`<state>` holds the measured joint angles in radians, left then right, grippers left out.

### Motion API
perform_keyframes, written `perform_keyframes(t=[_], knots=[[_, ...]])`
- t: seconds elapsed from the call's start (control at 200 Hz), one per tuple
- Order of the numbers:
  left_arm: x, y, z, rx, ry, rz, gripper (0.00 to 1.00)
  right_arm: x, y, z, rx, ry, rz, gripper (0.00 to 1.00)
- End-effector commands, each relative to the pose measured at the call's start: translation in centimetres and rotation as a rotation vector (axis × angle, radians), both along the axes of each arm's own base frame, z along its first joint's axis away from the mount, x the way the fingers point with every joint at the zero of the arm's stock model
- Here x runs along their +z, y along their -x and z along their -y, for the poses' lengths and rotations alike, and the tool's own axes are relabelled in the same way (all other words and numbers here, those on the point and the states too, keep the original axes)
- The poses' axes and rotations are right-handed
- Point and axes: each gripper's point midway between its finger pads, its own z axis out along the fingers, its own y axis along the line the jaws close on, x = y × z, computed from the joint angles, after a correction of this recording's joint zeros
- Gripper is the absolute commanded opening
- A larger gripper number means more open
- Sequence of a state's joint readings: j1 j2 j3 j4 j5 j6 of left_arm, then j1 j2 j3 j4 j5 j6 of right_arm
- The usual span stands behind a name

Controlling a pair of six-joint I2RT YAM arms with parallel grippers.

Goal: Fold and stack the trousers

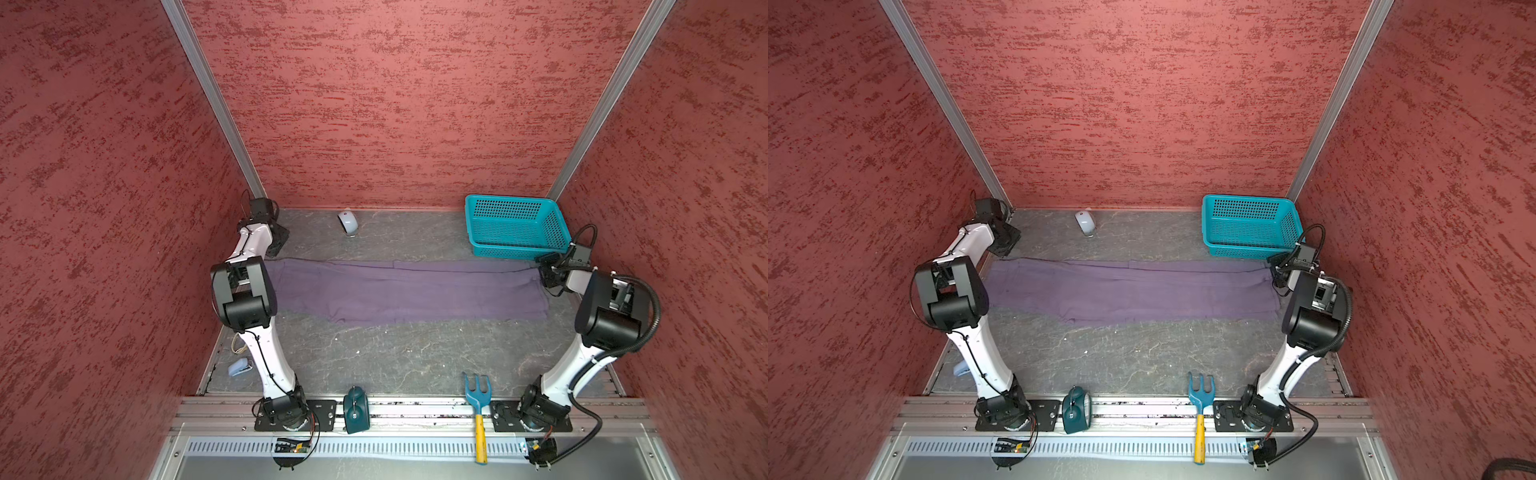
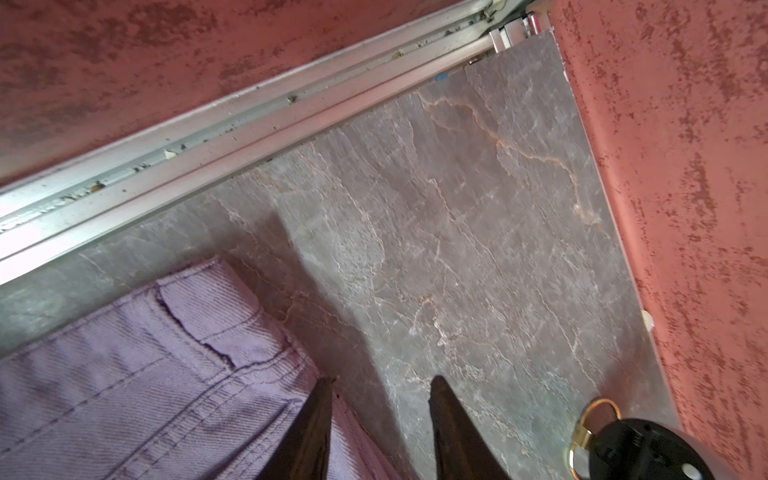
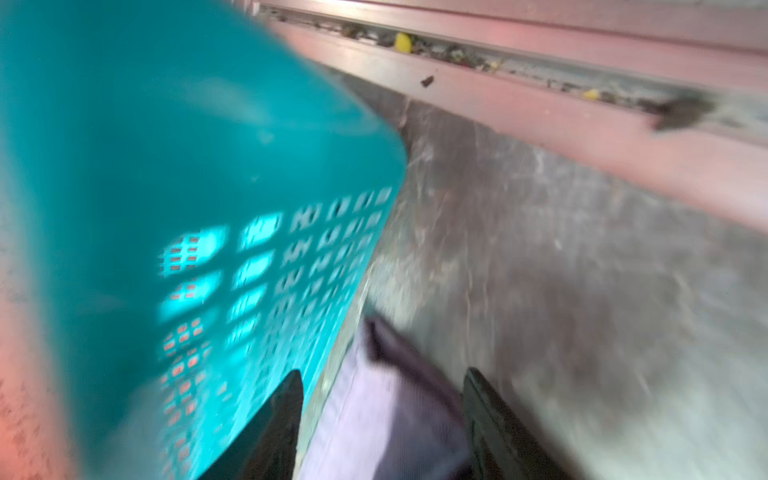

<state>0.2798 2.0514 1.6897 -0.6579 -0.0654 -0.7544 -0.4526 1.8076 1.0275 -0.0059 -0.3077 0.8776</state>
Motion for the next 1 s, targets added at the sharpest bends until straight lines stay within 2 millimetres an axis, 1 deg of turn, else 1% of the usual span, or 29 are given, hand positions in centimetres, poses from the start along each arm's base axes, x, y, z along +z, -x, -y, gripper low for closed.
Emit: perform_keyframes(t=[0.0,0.035,0.075,0.12,0.19,0.22,0.25,0.26,0.296,0.351,0.356,0.456,0.551,0.571,0.646,0.756,0.842,0.992], knots=[[3.2,0.2,0.7,-0.045,0.031,0.070,0.30,3.1,2.0,-0.2,0.038,0.103,0.011,0.62],[3.6,0.4,1.3,-0.059,0.036,0.087,0.26,3.4,2.9,-0.5,0.046,0.119,0.003,0.62],[3.6,0.9,2.2,-0.075,0.043,0.097,0.21,3.6,3.9,-0.9,0.057,0.134,-0.007,0.62],[3.6,1.3,3.5,-0.105,0.051,0.115,0.19,3.8,4.9,-1.3,0.066,0.146,-0.014,0.61],[3.2,1.9,5.7,-0.159,0.079,0.108,0.14,3.9,6.3,-2.2,0.087,0.152,-0.016,0.58],[2.9,2.2,6.6,-0.182,0.094,0.094,0.11,3.9,6.7,-2.6,0.101,0.153,-0.014,0.54],[2.5,2.5,7.5,-0.208,0.107,0.081,0.09,3.4,7.1,-3.0,0.119,0.146,-0.024,0.45],[2.4,2.6,7.9,-0.217,0.113,0.076,0.08,4.1,7.2,-3.1,0.122,0.155,-0.008,0.42],[2.0,3.1,9.0,-0.238,0.124,0.058,0.05,4.1,7.6,-3.6,0.139,0.154,-0.005,0.25],[1.0,3.8,10.9,-0.288,0.133,0.031,0.03,3.6,8.1,-4.2,0.164,0.148,-0.014,0.01],[0.9,3.9,11.0,-0.293,0.133,0.028,0.03,3.5,8.2,-4.2,0.165,0.146,-0.018,0.00],[-1.3,5.3,13.8,-0.353,0.130,-0.037,0.00,1.9,9.0,-5.3,0.204,0.138,-0.060,0.00],[-3.4,6.1,15.6,-0.390,0.150,-0.092,0.00,0.3,9.3,-6.0,0.234,0.114,-0.086,0.00],[-3.8,6.2,16.0,-0.397,0.157,-0.101,0.00,-0.8,9.3,-6.2,0.242,0.096,-0.107,0.00],[-5.1,6.6,17.2,-0.422,0.170,-0.140,0.00,-2.4,9.2,-6.5,0.254,0.062,-0.129,0.00],[-6.3,6.6,18.6,-0.455,0.159,-0.182,0.00,-3.9,8.3,-6.6,0.252,0.021,-0.124,0.00],[-7.0,6.2,19.4,-0.478,0.145,-0.206,0.00,-4.8,7.2,-6.4,0.253,-0.002,-0.126,0.00],[-8.5,5.3,20.2,-0.484,0.151,-0.247,0.00,-5.4,5.0,-6.2,0.254,-0.060,-0.096,0.00]])
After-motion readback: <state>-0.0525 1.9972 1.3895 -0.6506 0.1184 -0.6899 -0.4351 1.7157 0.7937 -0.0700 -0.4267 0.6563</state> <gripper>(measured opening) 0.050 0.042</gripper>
